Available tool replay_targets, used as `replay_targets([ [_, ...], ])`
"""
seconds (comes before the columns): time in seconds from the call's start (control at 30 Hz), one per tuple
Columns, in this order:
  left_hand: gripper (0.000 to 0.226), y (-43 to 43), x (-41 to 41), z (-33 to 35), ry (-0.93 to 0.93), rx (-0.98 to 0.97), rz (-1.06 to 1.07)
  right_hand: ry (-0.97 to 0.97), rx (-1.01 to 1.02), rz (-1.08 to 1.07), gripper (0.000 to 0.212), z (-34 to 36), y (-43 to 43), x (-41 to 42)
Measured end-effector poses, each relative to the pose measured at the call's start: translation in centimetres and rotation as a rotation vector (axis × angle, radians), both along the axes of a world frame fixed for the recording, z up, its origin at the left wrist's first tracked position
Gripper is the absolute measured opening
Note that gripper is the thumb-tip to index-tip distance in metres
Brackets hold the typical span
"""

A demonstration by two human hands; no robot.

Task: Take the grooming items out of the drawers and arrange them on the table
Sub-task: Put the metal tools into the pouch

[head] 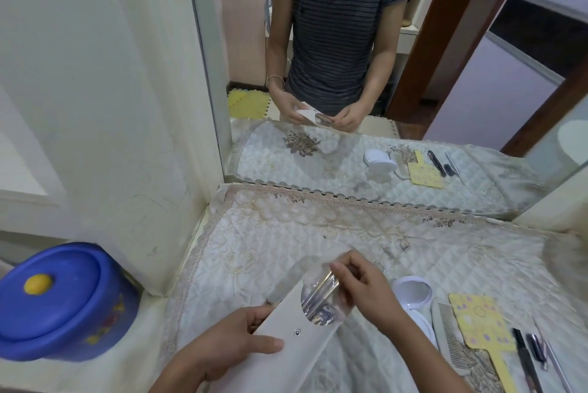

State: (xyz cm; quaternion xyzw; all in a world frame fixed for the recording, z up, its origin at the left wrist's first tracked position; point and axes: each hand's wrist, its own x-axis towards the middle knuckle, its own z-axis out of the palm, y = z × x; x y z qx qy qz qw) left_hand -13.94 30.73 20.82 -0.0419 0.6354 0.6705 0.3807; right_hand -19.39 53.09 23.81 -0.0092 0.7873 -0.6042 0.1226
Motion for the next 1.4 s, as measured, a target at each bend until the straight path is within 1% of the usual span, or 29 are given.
replay_targets([
  [0.13,0.047,0.2,0.2,-0.5,-0.012,0.002,0.022,-0.162,-0.233,-0.133,0.01,-0.1,-0.3,-0.2],
  [0.17,0.047,0.2,0.2,-0.6,-0.014,0.006,0.03,-0.2,-0.248,-0.129,0.006,-0.2,-0.4,-0.1],
  [0.27,0.046,0.4,0.3,-0.9,-0.024,0.019,0.038,-0.234,-0.24,-0.073,0.007,-0.5,-0.6,0.2],
  [0.37,0.056,0.9,0.5,-1.3,-0.021,0.019,0.066,-0.264,-0.292,-0.044,0.002,-0.4,-0.6,0.2],
  [0.43,0.06,1.3,0.6,-1.7,-0.007,0.024,0.092,-0.296,-0.31,-0.017,0.004,-0.4,-0.4,0.1],
  [0.5,0.058,1.7,0.7,-2.0,-0.007,0.041,0.113,-0.302,-0.311,-0.05,0.009,-0.6,-0.2,-0.2],
  [0.57,0.054,1.7,0.7,-2.1,-0.014,0.05,0.114,-0.26,-0.322,-0.161,0.008,-0.4,0.2,-0.9],
  [0.6,0.054,1.6,0.7,-2.1,-0.013,0.05,0.116,-0.224,-0.367,-0.252,0.004,-0.2,0.6,-1.5],
  [0.63,0.055,1.3,0.7,-2.2,-0.01,0.05,0.128,-0.188,-0.449,-0.366,0.006,0.1,1.1,-2.1],
  [0.7,0.066,0.8,0.9,-2.5,-0.003,0.038,0.192,-0.107,-0.663,-0.592,0.018,0.8,2.8,-3.4],
  [0.73,0.075,0.6,1.0,-2.8,-0.007,0.032,0.241,-0.061,-0.731,-0.667,0.021,1.1,3.8,-3.8],
  [0.77,0.083,0.4,1.2,-3.2,-0.011,0.03,0.29,-0.031,-0.728,-0.7,0.022,1.3,4.7,-4.0],
  [0.8,0.085,0.3,1.4,-3.5,-0.011,0.035,0.342,-0.034,-0.655,-0.686,0.02,1.2,5.2,-3.9],
  [0.83,0.08,0.3,1.5,-3.7,-0.012,0.038,0.396,-0.071,-0.52,-0.633,0.018,0.8,5.4,-3.8],
  [0.93,0.066,0.4,1.5,-3.6,-0.04,0.069,0.472,-0.263,-0.017,-0.329,0.007,-1.9,4.9,-2.5],
  [0.97,0.062,0.5,1.5,-3.6,-0.047,0.077,0.479,-0.319,0.095,-0.25,0.013,-3.2,4.5,-2.1],
  [1.03,0.059,0.8,1.6,-3.4,-0.055,0.075,0.472,-0.382,0.211,-0.186,0.02,-5.4,3.8,-1.3],
  [1.07,0.06,1.0,1.6,-3.4,-0.059,0.072,0.468,-0.394,0.248,-0.177,0.024,-6.1,3.5,-1.2],
  [1.13,0.057,1.5,1.7,-3.5,-0.07,0.078,0.475,-0.39,0.327,-0.151,0.037,-6.9,2.9,-1.1],
  [1.17,0.058,1.7,1.8,-3.4,-0.075,0.077,0.48,-0.366,0.402,-0.126,0.045,-7.2,2.9,-1.2],
  [1.23,0.066,2.0,1.8,-3.2,-0.073,0.076,0.491,-0.243,0.561,-0.103,0.057,-7.1,2.7,-1.5],
  [1.27,0.069,2.2,1.8,-3.0,-0.072,0.087,0.491,-0.16,0.57,-0.117,0.057,-6.5,2.5,-1.7],
  [1.3,0.069,2.2,1.8,-2.9,-0.075,0.094,0.479,-0.084,0.525,-0.149,0.052,-5.7,2.3,-1.7],
  [1.37,0.062,2.5,1.8,-2.6,-0.066,0.086,0.416,0.036,0.328,-0.226,0.037,-3.5,1.8,-2.0],
  [1.4,0.057,2.6,1.8,-2.4,-0.053,0.08,0.378,0.057,0.213,-0.232,0.034,-2.4,1.5,-2.3],
])
